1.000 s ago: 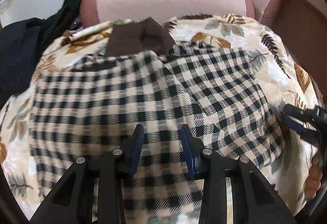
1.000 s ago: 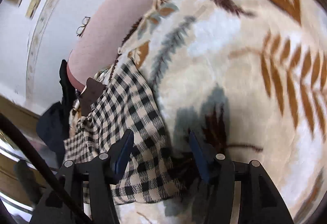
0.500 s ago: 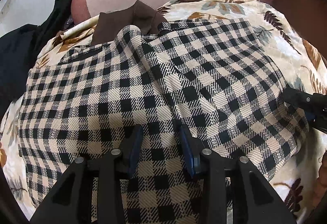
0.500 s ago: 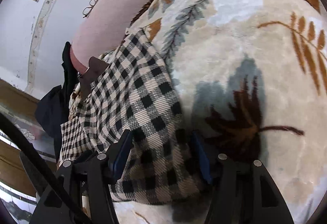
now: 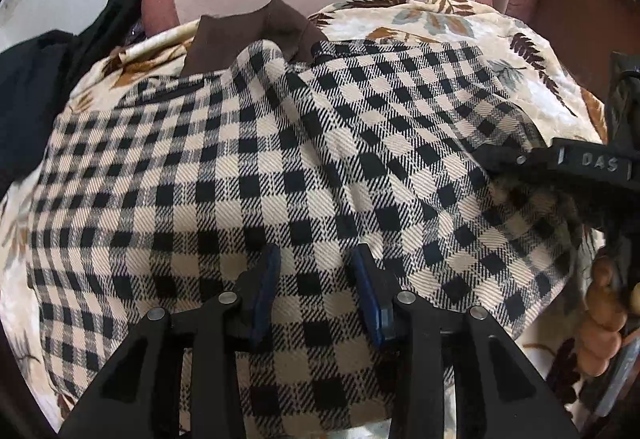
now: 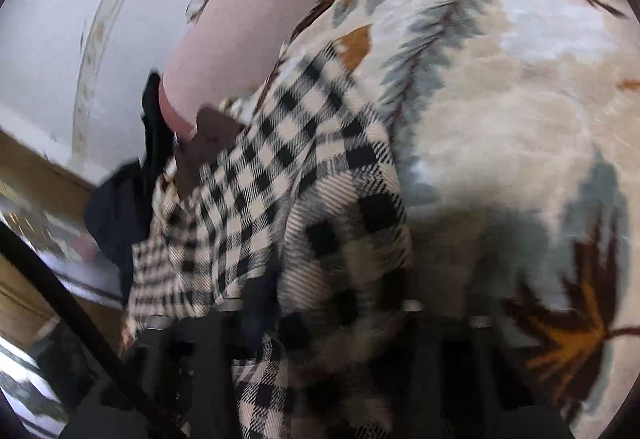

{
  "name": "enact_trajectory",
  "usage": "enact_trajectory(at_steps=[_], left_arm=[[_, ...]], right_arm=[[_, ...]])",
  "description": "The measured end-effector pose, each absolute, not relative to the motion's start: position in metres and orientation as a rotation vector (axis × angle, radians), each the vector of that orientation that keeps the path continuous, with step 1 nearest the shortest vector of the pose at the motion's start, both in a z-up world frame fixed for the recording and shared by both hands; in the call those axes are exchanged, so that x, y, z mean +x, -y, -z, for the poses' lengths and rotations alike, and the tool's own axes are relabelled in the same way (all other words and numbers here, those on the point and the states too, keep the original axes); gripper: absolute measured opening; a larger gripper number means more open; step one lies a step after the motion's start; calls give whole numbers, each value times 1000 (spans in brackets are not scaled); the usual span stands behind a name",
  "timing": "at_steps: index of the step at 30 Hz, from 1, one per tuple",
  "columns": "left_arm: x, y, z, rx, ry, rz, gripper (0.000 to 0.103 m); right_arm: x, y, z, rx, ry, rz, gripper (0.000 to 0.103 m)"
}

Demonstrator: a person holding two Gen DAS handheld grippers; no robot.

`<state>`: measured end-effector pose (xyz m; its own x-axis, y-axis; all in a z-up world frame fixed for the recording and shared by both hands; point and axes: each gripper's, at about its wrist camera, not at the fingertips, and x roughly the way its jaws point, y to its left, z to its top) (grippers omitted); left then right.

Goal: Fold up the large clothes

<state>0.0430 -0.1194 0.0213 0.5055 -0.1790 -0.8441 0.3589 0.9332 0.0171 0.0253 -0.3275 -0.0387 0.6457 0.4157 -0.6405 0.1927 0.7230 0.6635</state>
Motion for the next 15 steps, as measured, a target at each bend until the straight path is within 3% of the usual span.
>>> enact_trajectory(at_steps=[4,15], left_arm=[[43,117,-19,185,-976,331,36],[35,108,-20,148,-919,355,35]], right_arm=[[26,319,20,756,-864,-118,18],[29,266,-43,704,-798,-232,17]])
